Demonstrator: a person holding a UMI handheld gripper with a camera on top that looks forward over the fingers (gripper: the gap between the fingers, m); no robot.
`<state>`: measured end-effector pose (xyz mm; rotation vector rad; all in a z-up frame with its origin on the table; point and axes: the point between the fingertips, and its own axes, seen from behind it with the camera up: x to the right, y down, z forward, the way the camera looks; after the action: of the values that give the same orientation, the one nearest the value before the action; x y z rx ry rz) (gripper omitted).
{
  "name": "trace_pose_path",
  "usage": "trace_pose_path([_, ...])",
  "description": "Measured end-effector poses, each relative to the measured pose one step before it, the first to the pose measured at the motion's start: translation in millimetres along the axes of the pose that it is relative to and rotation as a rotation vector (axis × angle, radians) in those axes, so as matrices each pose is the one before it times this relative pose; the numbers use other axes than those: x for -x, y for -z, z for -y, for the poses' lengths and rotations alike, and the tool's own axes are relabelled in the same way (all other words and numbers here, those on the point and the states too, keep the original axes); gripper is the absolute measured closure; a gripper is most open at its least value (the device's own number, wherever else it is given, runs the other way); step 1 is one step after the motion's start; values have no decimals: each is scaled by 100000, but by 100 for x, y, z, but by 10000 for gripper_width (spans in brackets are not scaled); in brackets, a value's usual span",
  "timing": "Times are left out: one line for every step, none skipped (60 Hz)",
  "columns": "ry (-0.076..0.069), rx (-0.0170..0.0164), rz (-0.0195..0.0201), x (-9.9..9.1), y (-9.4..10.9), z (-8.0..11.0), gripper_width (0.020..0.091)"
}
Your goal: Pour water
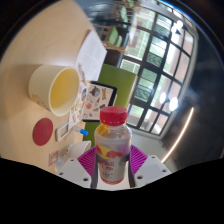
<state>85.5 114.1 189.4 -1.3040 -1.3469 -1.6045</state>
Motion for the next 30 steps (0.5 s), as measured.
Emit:
trace_pose_path([4226,-439,-709,150,-189,410,681])
trace_pose_path([4067,-466,-1002,105,-136,436,679])
trace_pose_path([4819,184,-1229,-318,745,610,680])
trace_pose_path([3849,-658,-1215,-20,-137,490,681])
trace_pose_path([3576,-683,-1269,-22,-105,446,680])
trace_pose_path([3388,-517,-881,-300,568,362,679])
trace_pose_path([2301,-1403,-804,105,-1211,261,679])
trace_pose_path([2541,-666,-816,17,-107,386,679])
trace_pose_path([2161,-527,-697,55,-79,359,679])
trace_pose_path([1609,-294,-556,65,-83,295,679])
trace_pose_path([1428,-109,-357,78,-82,213,680])
trace_pose_path([1393,-105,-281,38,-11,130,682])
trace_pose_path([2114,621,-537,-376,1409,185,681])
trace_pose_path([1099,-13,-422,-56,-239,159,682])
trace_pose_path([913,-704,-45,-174,-1085,-53,681])
trace_pose_path([1098,-125,-608,-78,-105,154,681])
trace_pose_path([860,-43,-534,-27,-65,90,681])
trace_pose_path([713,-18,-178,33,-30,67,680])
trace_pose_path([603,-65,134,91,-25,77,681])
trace_pose_path([337,-131,208,105,-14,60,682])
trace_pose_path([60,-79,181,85,-2,56,681])
trace_pose_path([45,0,361,31,635,-287,682])
trace_pose_path([-153,38,324,110,-508,260,681])
trace_pose_path([-21,-76,212,92,-55,32,681])
trace_pose_path([179,-170,115,-89,96,-54,681])
trace_pose_path([166,17,-4,48,7,-9,682])
trace_pose_path([237,-13,-55,24,8,-14,681])
trace_pose_path([193,-88,-127,-5,13,-5,680])
trace_pose_path([99,-46,-217,-10,8,-38,681])
trace_pose_path([-76,-61,-195,15,-1,-47,680])
